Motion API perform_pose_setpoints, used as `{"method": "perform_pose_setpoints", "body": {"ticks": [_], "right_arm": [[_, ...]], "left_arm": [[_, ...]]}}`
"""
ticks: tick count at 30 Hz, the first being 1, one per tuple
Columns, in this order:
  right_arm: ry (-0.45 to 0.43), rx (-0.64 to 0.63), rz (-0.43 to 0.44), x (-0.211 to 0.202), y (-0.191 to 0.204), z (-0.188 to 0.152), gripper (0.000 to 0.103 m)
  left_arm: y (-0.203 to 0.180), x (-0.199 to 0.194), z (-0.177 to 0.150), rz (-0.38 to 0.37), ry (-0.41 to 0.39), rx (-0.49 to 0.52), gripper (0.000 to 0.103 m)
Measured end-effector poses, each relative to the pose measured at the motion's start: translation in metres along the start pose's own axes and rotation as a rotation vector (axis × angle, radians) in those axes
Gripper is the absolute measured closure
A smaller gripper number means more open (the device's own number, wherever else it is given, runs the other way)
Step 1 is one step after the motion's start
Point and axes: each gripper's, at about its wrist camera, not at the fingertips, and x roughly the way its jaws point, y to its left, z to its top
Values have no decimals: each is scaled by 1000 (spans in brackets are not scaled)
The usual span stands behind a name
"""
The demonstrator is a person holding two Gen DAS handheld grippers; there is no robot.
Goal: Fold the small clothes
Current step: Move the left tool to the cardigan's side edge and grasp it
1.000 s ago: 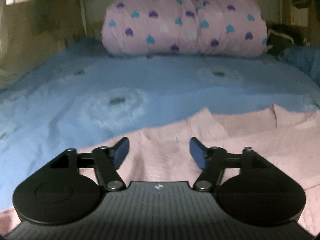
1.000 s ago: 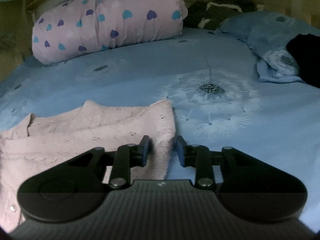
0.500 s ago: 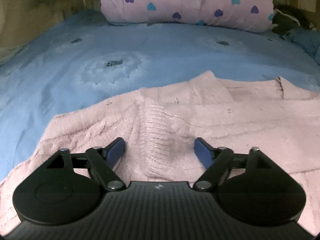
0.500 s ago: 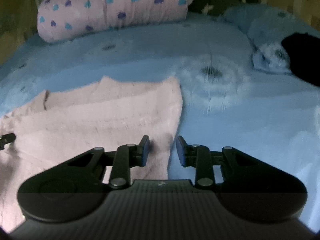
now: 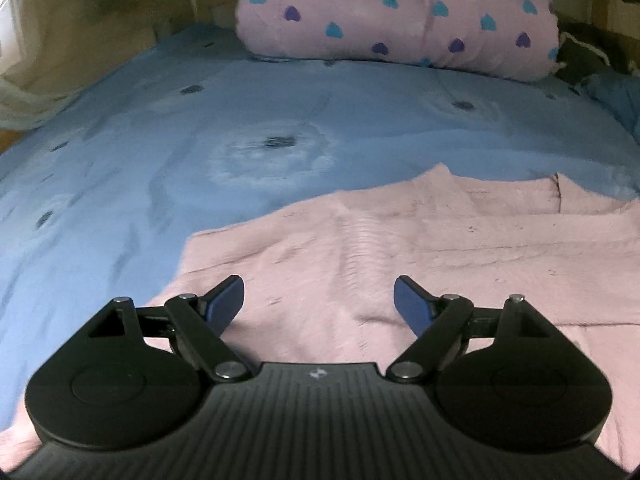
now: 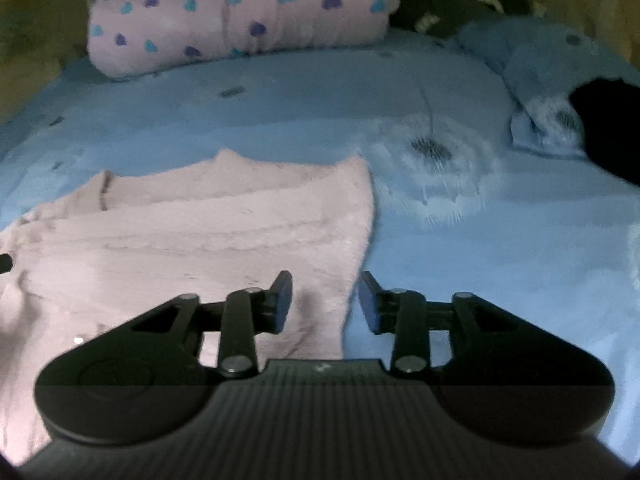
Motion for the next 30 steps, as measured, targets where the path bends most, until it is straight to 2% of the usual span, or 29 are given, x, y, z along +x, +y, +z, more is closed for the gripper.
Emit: {"method": "perform_pose_setpoints", "body": {"ticks": [1, 6, 14, 24, 30], "right_arm": [[-12, 5, 7, -8, 2, -1, 52], [-20, 56, 106, -48, 5, -18, 52], [-14, 40, 140, -89, 28, -55, 51], [4, 29, 161, -117, 51, -97, 51], [26, -18, 145, -125, 62, -120, 51]], "left_arm": [[10, -10, 1, 1, -1, -10, 17], [64, -57, 5, 58, -36, -46, 17], [135, -100, -10, 157, -32, -81, 17], [195, -100, -64, 191, 64, -139, 17], [211, -86, -89, 190, 102, -151, 17]]}}
